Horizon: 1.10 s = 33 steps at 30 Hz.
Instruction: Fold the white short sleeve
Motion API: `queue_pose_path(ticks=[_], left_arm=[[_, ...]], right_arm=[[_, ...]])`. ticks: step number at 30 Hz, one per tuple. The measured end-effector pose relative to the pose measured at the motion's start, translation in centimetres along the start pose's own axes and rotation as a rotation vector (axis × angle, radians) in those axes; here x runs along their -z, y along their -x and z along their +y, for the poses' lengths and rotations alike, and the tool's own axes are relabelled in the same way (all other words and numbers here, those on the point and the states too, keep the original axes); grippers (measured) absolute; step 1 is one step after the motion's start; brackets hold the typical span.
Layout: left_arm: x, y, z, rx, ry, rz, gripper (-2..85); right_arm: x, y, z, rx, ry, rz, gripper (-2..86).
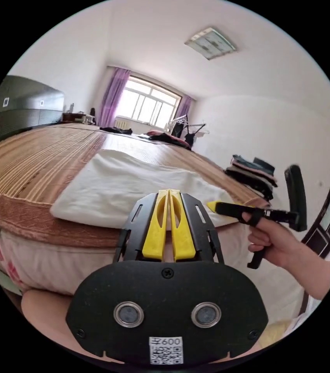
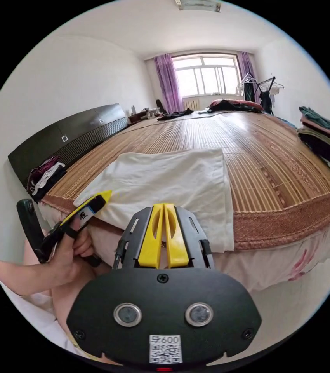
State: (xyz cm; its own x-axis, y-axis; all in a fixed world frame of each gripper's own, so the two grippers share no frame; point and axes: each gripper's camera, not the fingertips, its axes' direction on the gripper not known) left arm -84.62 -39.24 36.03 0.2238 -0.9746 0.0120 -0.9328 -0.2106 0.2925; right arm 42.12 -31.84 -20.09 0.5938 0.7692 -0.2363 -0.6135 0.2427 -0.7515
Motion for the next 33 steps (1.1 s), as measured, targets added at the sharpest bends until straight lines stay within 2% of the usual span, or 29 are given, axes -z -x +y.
queue_pose_path(ticks=[3, 4, 5, 8, 9, 12, 14, 17, 19, 20, 21, 23, 26, 29, 33], left_arm=[[4.7, 6.7, -1.0, 0.166, -0.064, -0.142, 0.4], [6.3, 9.2, -1.2, 0.199, -0.096, -0.093, 0.4], [7.9, 11.8, -1.0, 0.335, -0.145, -0.071, 0.2], [11.5, 14.1, -0.5, 0.510, -0.269, -0.167, 0.2], [12.0, 13.8, -0.7, 0.491, -0.286, -0.181, 0.2], [12.3, 8.9, -2.8, 0.226, -0.290, -0.254, 0.2], [9.6, 4.5, -4.6, -0.005, -0.209, -0.192, 0.2], [5.0, 1.0, -6.5, -0.136, -0.080, -0.126, 0.3], [2.0, 0.1, -6.9, -0.138, 0.010, -0.150, 0.4], [-0.6, 0.3, -6.9, -0.125, 0.131, -0.169, 0.5], [-1.4, 0.5, -6.7, -0.118, 0.149, -0.172, 0.6], [-1.2, 0.7, -5.9, -0.108, 0.090, -0.133, 0.7], [-1.5, -0.5, -5.4, -0.127, 0.067, -0.147, 0.7], [-1.7, -1.8, -4.9, -0.157, 0.044, -0.170, 0.6], [-1.9, -2.7, -4.6, -0.164, 0.037, -0.168, 0.4]], right_arm=[[-1.0, 0.3, 0.6, 0.073, -0.014, 0.022, -0.8], [-1.1, -0.1, 0.8, 0.068, -0.020, 0.011, -0.8], [-1.2, -0.7, 0.8, 0.037, -0.026, -0.006, -0.8], [-1.3, -1.1, 0.2, -0.023, -0.028, -0.002, -0.8], [-1.3, -0.9, 0.0, -0.014, -0.028, 0.000, -0.8], [-1.3, 1.3, -2.7, 0.094, -0.024, -0.109, -0.9], [-2.5, 3.4, -6.5, 0.178, 0.025, -0.301, -0.9], [-6.2, 5.9, -12.2, 0.258, 0.189, -0.534, -0.9], [-8.4, 6.8, -15.2, 0.286, 0.238, -0.595, -0.9], [-10.1, 7.1, -16.9, 0.286, 0.272, -0.628, -0.9], [-11.1, 7.2, -17.8, 0.289, 0.300, -0.655, -0.9], [-15.4, 7.9, -20.9, 0.331, 0.493, -0.682, -0.9], [-18.7, 7.9, -23.3, 0.385, 0.575, -0.777, -0.9], [-23.4, 5.4, -25.7, 0.237, 0.736, -0.862, -0.9], [-26.1, 2.6, -29.4, 0.134, 0.774, -0.924, -0.9]])
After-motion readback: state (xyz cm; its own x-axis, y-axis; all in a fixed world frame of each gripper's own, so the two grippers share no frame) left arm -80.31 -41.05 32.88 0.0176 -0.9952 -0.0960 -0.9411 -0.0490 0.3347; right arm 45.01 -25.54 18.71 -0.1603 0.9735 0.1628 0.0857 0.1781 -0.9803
